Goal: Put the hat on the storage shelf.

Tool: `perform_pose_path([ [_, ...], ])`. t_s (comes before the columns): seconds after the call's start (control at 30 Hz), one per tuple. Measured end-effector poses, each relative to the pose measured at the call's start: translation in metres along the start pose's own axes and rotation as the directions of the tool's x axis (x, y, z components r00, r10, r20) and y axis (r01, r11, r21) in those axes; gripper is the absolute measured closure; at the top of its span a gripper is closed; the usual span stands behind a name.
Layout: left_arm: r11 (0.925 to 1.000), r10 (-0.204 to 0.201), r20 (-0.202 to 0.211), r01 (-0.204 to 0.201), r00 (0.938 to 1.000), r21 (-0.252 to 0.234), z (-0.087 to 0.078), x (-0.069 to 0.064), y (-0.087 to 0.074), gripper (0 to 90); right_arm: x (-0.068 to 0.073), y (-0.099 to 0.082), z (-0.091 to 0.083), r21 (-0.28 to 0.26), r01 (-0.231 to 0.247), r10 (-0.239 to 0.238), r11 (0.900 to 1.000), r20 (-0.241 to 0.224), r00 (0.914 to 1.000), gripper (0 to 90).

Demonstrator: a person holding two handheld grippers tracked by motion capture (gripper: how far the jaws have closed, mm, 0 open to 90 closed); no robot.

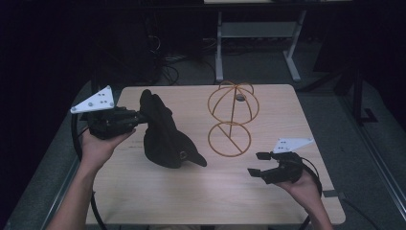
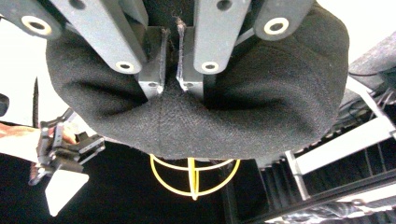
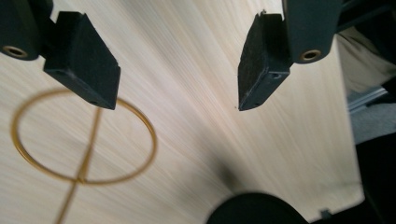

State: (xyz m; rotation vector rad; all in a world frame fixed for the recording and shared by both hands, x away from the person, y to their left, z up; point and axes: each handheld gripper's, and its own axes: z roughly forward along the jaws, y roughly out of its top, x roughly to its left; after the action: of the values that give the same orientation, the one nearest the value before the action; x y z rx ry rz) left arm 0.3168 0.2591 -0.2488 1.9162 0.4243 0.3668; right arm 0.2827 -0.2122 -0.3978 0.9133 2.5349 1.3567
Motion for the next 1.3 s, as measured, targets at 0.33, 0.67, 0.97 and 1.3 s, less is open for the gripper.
perform_pose_path([
  [0.33, 1.0000, 0.009, 0.051, -0.009, 0.9986, 0.003, 0.020, 0.010, 0.025, 84.5, -0.024, -0.020, -0.011, -0.002, -0.062, 0.062, 0.9981, 0.068, 0.9958, 28.9],
  [0.67, 0.9998, 0.021, 0.080, -0.021, 0.9966, 0.001, 0.040, 0.016, 0.053, 84.5, -0.036, -0.030, -0.027, -0.056, -0.090, 0.095, 0.9944, 0.101, 0.9903, 27.6],
  [0.97, 0.9990, 0.038, 0.114, -0.040, 0.9927, 0.017, 0.069, 0.023, 0.078, 84.4, -0.049, -0.042, -0.036, -0.097, -0.146, 0.156, 0.9845, 0.111, 0.9815, 27.3],
  [1.3, 0.9951, 0.067, 0.120, -0.075, 0.9906, 0.065, 0.097, 0.028, 0.111, 84.4, -0.051, -0.046, -0.042, -0.131, -0.150, 0.168, 0.9800, 0.142, 0.9754, 27.0],
])
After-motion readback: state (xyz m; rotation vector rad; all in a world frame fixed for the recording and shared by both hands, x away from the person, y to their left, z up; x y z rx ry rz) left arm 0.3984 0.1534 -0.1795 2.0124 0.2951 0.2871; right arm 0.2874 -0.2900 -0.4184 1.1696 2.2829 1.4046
